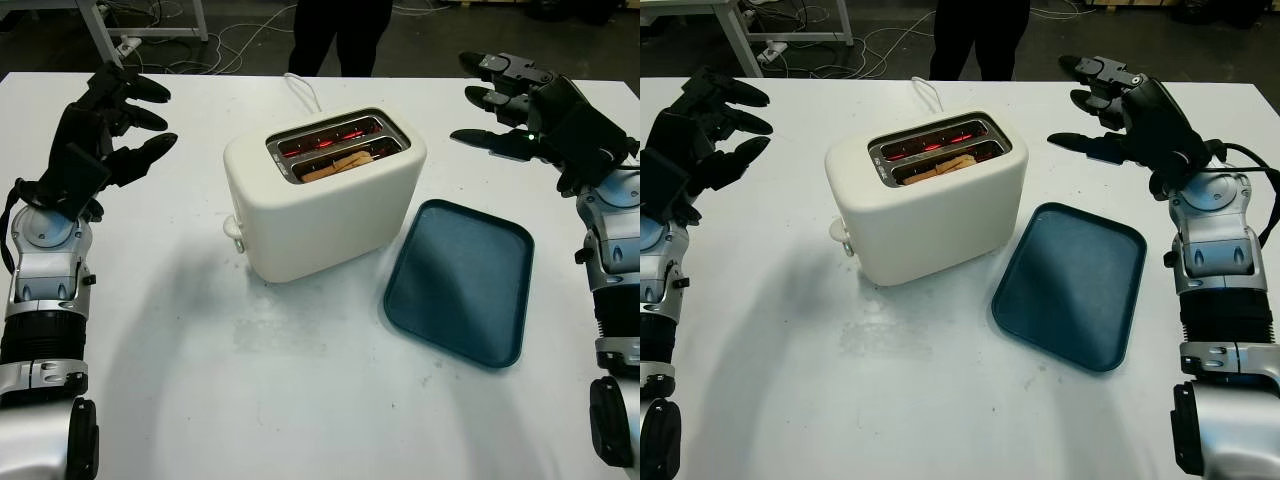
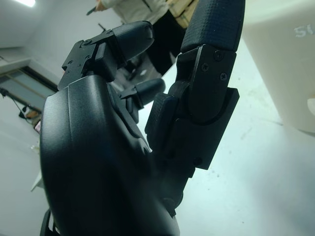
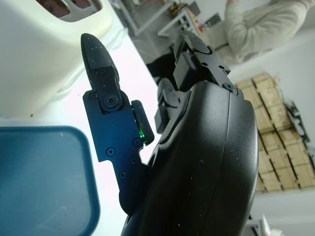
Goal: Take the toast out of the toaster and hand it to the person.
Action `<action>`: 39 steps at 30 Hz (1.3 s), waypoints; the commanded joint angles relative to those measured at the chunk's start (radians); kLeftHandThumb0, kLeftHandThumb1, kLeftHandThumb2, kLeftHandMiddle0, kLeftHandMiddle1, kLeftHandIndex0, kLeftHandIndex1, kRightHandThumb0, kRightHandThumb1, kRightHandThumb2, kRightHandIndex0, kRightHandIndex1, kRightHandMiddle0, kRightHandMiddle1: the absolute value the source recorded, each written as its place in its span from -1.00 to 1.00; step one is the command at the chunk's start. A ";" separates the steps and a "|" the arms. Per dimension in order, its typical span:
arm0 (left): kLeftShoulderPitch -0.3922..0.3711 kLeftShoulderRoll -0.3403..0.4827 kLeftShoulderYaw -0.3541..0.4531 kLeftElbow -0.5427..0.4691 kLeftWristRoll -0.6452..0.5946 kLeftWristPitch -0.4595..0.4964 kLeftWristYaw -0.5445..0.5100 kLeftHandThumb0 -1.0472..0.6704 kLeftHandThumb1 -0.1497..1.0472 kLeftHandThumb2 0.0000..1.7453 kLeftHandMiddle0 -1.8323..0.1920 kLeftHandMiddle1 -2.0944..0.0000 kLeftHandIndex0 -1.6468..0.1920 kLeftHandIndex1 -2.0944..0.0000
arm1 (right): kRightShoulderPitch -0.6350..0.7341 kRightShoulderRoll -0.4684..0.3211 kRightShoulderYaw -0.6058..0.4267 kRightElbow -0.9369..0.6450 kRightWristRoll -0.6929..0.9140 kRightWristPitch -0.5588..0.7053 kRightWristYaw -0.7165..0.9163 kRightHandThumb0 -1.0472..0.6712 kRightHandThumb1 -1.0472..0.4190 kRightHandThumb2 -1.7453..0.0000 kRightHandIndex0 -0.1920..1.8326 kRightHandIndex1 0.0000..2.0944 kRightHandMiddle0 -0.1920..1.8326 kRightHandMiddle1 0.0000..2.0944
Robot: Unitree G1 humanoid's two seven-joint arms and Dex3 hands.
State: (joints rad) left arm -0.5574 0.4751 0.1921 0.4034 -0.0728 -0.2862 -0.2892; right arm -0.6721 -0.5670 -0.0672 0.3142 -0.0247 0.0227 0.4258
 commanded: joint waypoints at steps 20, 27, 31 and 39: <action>-0.032 -0.006 -0.028 -0.015 0.005 0.009 -0.001 -1.00 0.79 -0.67 0.72 -0.55 0.72 -0.49 | 0.025 0.003 -0.001 -0.060 0.013 0.017 0.019 -0.43 -0.70 1.00 -0.40 -0.97 -0.40 -0.99; -0.028 -0.004 -0.045 -0.045 0.026 0.032 0.007 -1.00 0.79 -0.64 0.74 -0.57 0.75 -0.51 | 0.030 0.004 0.001 -0.069 0.014 0.014 0.022 -0.43 -0.70 1.00 -0.40 -0.98 -0.40 -0.99; -0.028 -0.005 -0.042 -0.047 0.020 0.026 0.000 -1.00 0.79 -0.64 0.75 -0.57 0.75 -0.50 | 0.031 0.007 0.000 -0.076 0.023 0.022 0.030 -0.44 -0.70 1.00 -0.40 -0.98 -0.40 -0.99; -0.025 -0.012 -0.039 -0.048 0.009 0.039 -0.005 -1.00 0.79 -0.66 0.73 -0.56 0.72 -0.49 | 0.036 0.012 -0.003 -0.080 0.024 0.033 0.028 -0.41 -0.68 1.00 -0.40 -0.98 -0.40 -0.99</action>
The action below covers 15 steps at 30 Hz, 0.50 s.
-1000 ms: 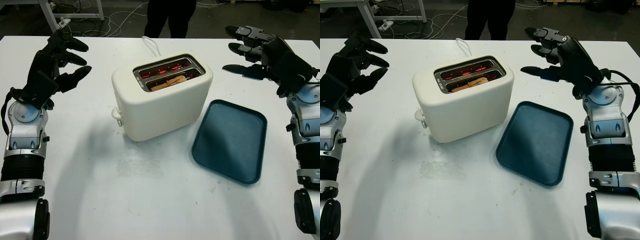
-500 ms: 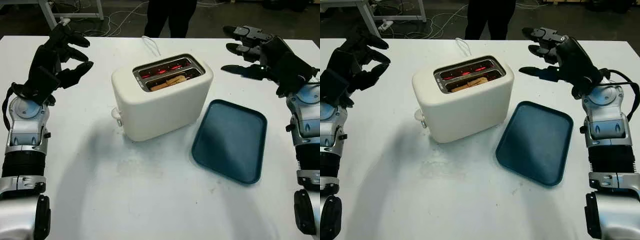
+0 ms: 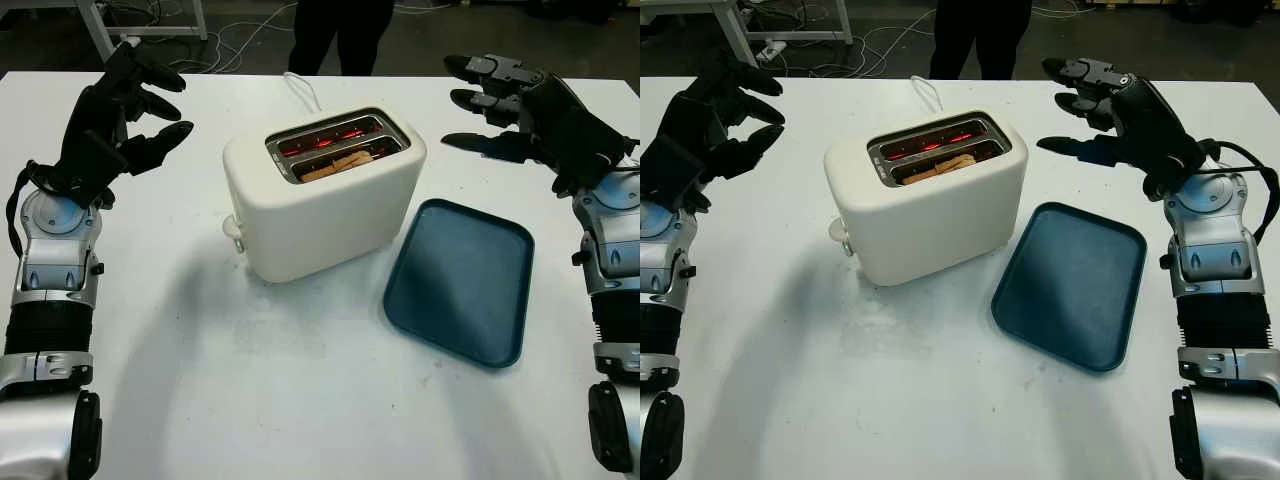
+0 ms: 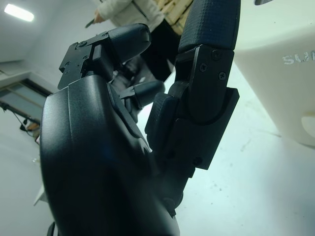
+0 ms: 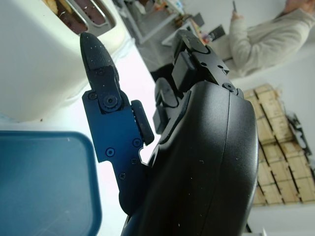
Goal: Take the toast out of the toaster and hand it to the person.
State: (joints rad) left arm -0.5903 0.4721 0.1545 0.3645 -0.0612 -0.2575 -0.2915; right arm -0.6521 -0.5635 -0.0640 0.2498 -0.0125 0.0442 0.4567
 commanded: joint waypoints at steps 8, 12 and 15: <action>0.007 -0.006 0.001 0.010 0.007 -0.023 0.003 -1.00 0.79 -0.65 0.75 -0.56 0.75 -0.48 | 0.018 -0.003 -0.002 -0.023 -0.004 0.005 -0.004 -0.39 -0.69 1.00 -0.42 -0.99 -0.41 -1.00; 0.006 -0.008 0.006 0.015 -0.001 -0.027 0.002 -1.00 0.79 -0.65 0.75 -0.55 0.75 -0.49 | 0.016 0.000 -0.001 -0.027 -0.004 0.014 -0.005 -0.41 -0.69 1.00 -0.40 -0.99 -0.40 -0.99; 0.010 -0.008 0.008 0.012 -0.004 -0.023 0.000 -1.00 0.79 -0.66 0.74 -0.55 0.75 -0.49 | 0.014 0.002 -0.001 -0.034 -0.001 0.024 -0.003 -0.42 -0.69 1.00 -0.40 -0.99 -0.40 -0.99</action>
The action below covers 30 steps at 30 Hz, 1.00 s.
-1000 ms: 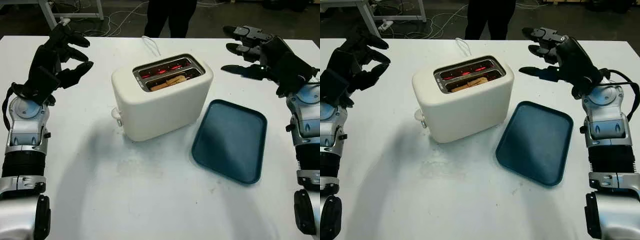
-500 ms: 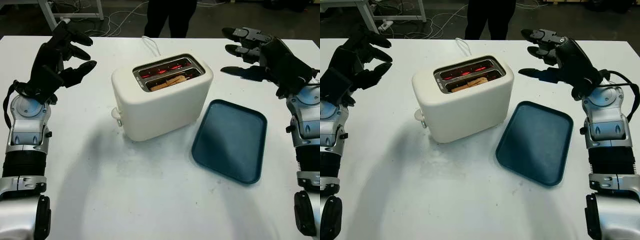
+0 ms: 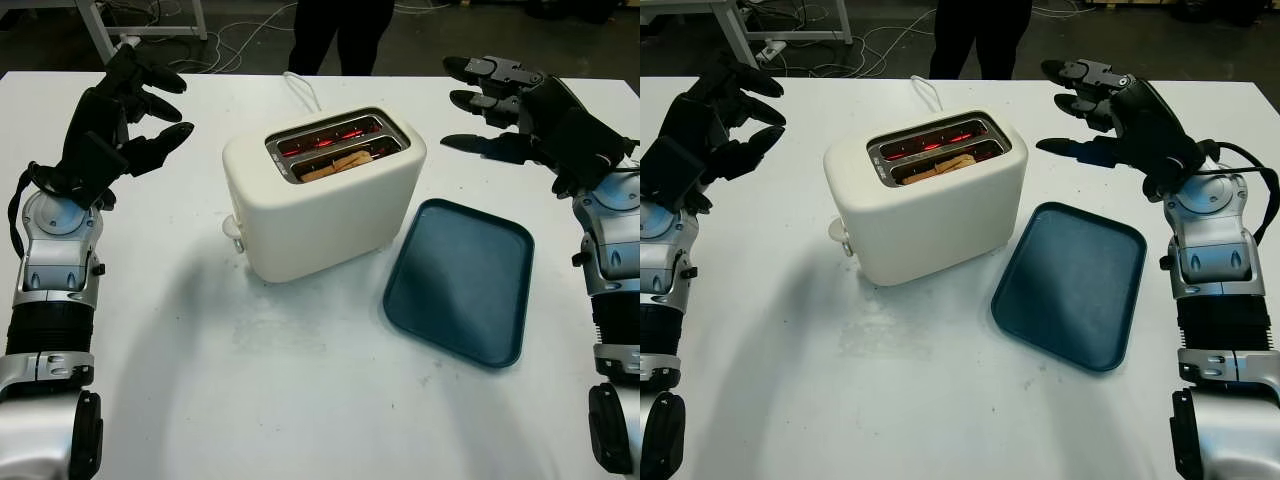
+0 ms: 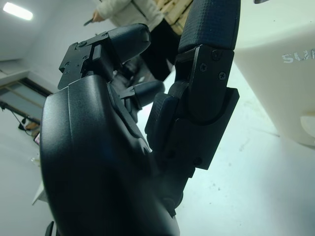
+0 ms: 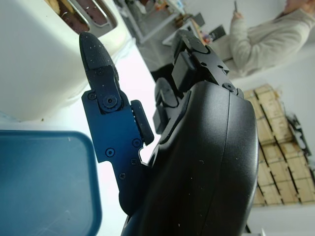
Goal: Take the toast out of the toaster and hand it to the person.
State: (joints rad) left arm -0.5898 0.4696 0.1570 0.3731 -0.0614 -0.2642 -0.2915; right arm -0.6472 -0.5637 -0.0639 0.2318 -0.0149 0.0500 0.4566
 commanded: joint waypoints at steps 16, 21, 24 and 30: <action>0.038 -0.018 0.013 -0.012 -0.014 -0.039 -0.002 -1.00 0.79 -0.66 0.70 -0.49 0.71 -0.44 | 0.025 0.009 -0.007 -0.043 0.004 0.042 -0.017 -0.35 -0.69 1.00 -0.41 -1.00 -0.42 -1.00; 0.046 -0.020 0.012 -0.013 -0.021 -0.031 -0.005 -1.00 0.79 -0.67 0.69 -0.48 0.70 -0.42 | 0.024 0.011 -0.008 -0.040 0.013 0.051 -0.013 -0.32 -0.68 1.00 -0.41 -1.00 -0.42 -1.00; 0.051 -0.019 0.010 -0.025 -0.013 -0.017 0.005 -1.00 0.79 -0.67 0.68 -0.48 0.69 -0.43 | 0.020 0.010 -0.004 -0.057 0.012 0.079 -0.011 -0.29 -0.68 1.00 -0.43 -1.00 -0.42 -1.00; 0.058 -0.020 0.016 -0.029 -0.016 -0.013 0.010 -1.00 0.79 -0.68 0.68 -0.49 0.69 -0.43 | 0.024 0.008 -0.006 -0.059 0.007 0.065 -0.013 -0.28 -0.67 1.00 -0.42 -0.99 -0.42 -1.00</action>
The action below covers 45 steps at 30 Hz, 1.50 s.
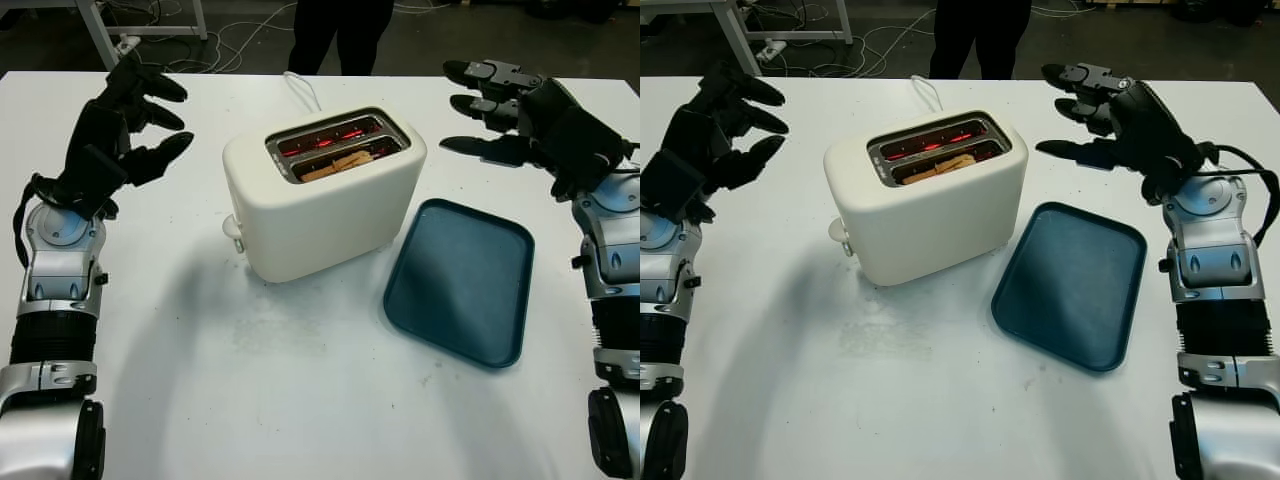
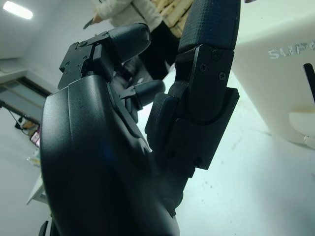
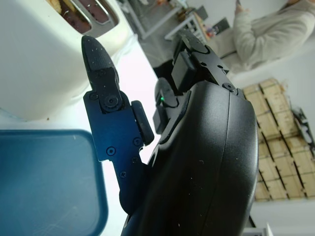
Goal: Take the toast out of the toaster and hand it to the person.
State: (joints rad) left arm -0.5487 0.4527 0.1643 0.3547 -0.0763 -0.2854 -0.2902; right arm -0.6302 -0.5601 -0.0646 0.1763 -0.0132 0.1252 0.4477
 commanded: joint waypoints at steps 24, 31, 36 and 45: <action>0.029 -0.010 0.029 0.003 -0.005 0.039 0.021 -1.00 0.79 -0.71 0.65 -0.54 0.65 -0.49 | 0.005 0.019 -0.006 -0.036 0.013 0.018 -0.007 -0.34 -0.65 1.00 -0.43 -0.99 -0.42 -1.00; 0.037 -0.031 0.023 -0.026 -0.021 0.062 0.011 -1.00 0.79 -0.76 0.62 -0.50 0.61 -0.44 | 0.033 0.022 -0.007 -0.087 0.021 0.075 0.000 -0.28 -0.66 0.99 -0.46 -1.00 -0.45 -1.00; 0.048 -0.039 0.028 -0.062 -0.042 0.066 -0.002 -1.00 0.79 -0.79 0.63 -0.47 0.61 -0.40 | 0.055 0.020 -0.007 -0.108 0.007 0.061 -0.016 -0.34 -0.67 1.00 -0.43 -0.98 -0.42 -0.99; 0.059 -0.033 0.025 -0.077 -0.041 0.057 -0.017 -1.00 0.79 -0.76 0.66 -0.44 0.64 -0.37 | 0.051 0.021 0.008 -0.092 -0.024 0.031 -0.021 -0.50 -0.71 0.99 -0.37 -0.96 -0.40 -0.98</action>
State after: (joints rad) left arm -0.4962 0.4131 0.1863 0.2704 -0.1111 -0.2221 -0.2983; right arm -0.5801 -0.5415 -0.0615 0.0792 -0.0275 0.1797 0.4382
